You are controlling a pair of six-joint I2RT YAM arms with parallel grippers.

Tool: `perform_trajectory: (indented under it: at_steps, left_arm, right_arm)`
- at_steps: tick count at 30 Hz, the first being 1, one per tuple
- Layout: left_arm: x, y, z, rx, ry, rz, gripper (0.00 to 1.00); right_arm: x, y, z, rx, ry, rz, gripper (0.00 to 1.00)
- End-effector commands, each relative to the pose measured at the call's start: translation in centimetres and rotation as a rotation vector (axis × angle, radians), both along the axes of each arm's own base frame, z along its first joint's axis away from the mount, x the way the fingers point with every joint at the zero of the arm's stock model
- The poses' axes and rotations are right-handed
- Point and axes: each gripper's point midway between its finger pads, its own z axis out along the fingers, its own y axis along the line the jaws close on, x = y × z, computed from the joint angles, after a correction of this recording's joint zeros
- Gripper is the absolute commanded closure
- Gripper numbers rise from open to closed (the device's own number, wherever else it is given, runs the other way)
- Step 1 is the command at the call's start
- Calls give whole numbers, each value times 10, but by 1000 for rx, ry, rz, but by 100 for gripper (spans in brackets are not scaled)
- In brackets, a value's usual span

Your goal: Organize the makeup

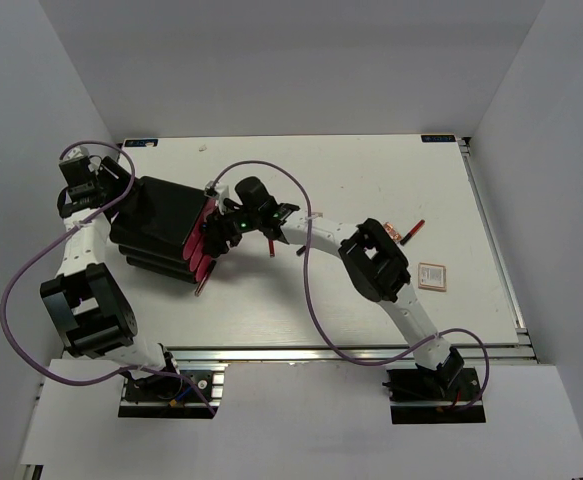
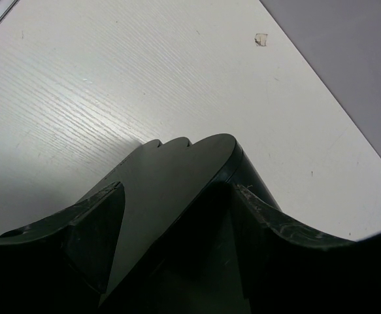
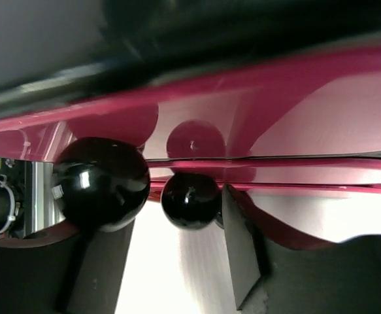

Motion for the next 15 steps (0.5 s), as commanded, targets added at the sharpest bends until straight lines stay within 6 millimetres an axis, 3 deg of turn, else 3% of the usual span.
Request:
perform_trajectory:
  at_steps: [1, 6, 8, 12, 13, 14, 15]
  left_arm:
    - [-44, -31, -56, -119, 234, -28, 26]
    - [-45, -30, -56, -114, 236, -20, 26]
    - [-44, -30, -55, -114, 233, -15, 26]
    - [-43, -29, -55, -113, 230, -11, 26]
    - [-43, -28, -55, -112, 232, -9, 26]
    - [-43, -28, -55, -110, 231, -7, 26]
    - [-43, -27, -54, -108, 231, -5, 26]
  right_arm:
    - [11, 12, 17, 60, -68, -16, 44]
    - [12, 7, 16, 61, -92, -16, 65]
    - [14, 1, 26, 79, -112, -24, 72]
    - [20, -21, 32, 85, -124, -50, 82]
    - [18, -28, 24, 68, -113, -51, 83]
    - [19, -33, 23, 66, -114, -56, 95]
    - [21, -40, 31, 73, -125, -66, 98]
